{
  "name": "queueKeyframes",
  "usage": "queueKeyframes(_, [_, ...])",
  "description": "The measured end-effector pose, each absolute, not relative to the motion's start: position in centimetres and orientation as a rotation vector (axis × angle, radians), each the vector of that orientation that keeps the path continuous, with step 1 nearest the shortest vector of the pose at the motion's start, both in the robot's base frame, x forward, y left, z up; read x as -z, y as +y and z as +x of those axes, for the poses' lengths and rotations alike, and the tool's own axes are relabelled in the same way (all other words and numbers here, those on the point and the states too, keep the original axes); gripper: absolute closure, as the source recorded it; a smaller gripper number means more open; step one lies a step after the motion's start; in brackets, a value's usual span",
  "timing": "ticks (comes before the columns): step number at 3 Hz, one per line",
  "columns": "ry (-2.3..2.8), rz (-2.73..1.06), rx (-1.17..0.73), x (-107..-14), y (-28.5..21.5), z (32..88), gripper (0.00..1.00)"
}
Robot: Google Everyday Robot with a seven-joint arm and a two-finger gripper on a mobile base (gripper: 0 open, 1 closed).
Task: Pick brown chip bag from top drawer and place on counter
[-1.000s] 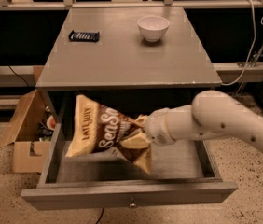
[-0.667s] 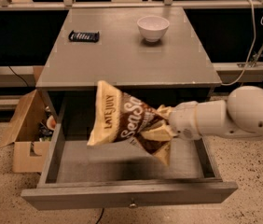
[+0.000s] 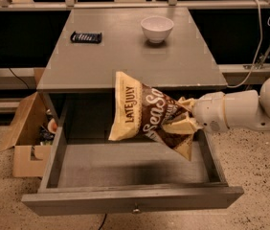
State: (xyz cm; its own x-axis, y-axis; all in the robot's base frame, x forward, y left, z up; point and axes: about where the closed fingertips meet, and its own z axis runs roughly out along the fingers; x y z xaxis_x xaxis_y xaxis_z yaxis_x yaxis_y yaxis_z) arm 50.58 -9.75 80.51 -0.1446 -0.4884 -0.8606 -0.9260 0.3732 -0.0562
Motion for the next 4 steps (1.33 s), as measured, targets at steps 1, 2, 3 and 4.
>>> queueKeyframes(1, [1.692,-1.269,-0.585,-84.6,-8.3,52.7,1.0])
queueKeyframes(2, [1.597,-1.299,-0.533,-89.5,-6.4,55.4,1.0])
queueKeyframes(3, [1.57,-1.29,-0.499,-92.5,-4.6,59.3,1.0])
queueKeyframes(4, [1.613,-1.253,-0.483,-93.0,-3.0,63.5,1.0])
